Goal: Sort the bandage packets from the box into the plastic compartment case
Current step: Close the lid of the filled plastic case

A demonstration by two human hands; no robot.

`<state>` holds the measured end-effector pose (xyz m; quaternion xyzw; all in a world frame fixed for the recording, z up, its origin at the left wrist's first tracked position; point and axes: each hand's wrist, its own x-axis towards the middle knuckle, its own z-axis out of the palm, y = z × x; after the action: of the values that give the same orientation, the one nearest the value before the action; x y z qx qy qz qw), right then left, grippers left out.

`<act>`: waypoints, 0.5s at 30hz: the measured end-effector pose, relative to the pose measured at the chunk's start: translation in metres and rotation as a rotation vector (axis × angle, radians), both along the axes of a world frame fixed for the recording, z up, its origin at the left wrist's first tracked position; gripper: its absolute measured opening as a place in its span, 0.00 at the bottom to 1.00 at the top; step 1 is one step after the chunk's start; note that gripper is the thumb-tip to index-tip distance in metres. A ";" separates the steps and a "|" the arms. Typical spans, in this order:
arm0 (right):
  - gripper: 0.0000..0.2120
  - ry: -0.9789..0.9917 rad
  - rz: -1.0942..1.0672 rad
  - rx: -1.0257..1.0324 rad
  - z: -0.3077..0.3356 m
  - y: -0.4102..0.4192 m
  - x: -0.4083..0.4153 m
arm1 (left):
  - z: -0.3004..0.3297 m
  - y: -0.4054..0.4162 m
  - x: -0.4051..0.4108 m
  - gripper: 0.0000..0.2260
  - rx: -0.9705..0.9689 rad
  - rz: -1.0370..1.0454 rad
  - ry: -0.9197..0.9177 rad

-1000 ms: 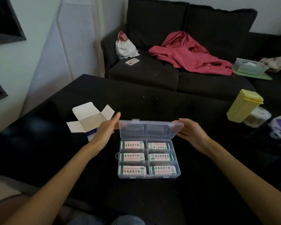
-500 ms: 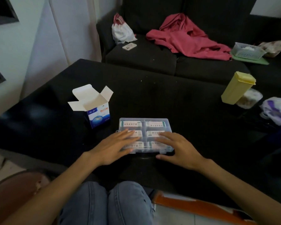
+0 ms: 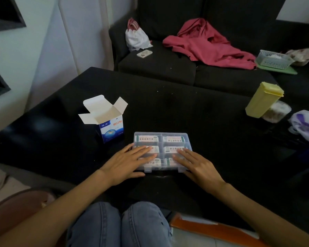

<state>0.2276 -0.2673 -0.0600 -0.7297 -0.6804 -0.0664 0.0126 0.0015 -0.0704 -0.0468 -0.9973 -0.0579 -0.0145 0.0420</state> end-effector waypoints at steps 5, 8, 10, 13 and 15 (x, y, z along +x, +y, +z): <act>0.37 -0.053 0.022 -0.005 0.003 0.003 0.004 | -0.006 0.012 -0.001 0.26 0.031 -0.141 -0.233; 0.37 -0.063 0.004 0.010 0.001 0.008 0.005 | -0.019 0.013 0.000 0.30 -0.058 -0.104 -0.311; 0.39 -0.078 0.000 0.021 -0.001 0.009 0.004 | -0.026 0.015 -0.001 0.35 -0.047 -0.106 -0.301; 0.40 -0.112 0.012 0.046 -0.003 0.009 0.004 | -0.029 0.017 -0.002 0.41 -0.005 -0.119 -0.282; 0.39 -0.134 0.014 0.067 -0.006 0.008 0.005 | -0.030 0.015 -0.002 0.39 -0.002 -0.115 -0.300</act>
<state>0.2324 -0.2596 -0.0658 -0.7181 -0.6821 -0.1377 -0.0078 -0.0003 -0.0553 -0.0768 -0.9857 -0.0064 -0.1658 0.0309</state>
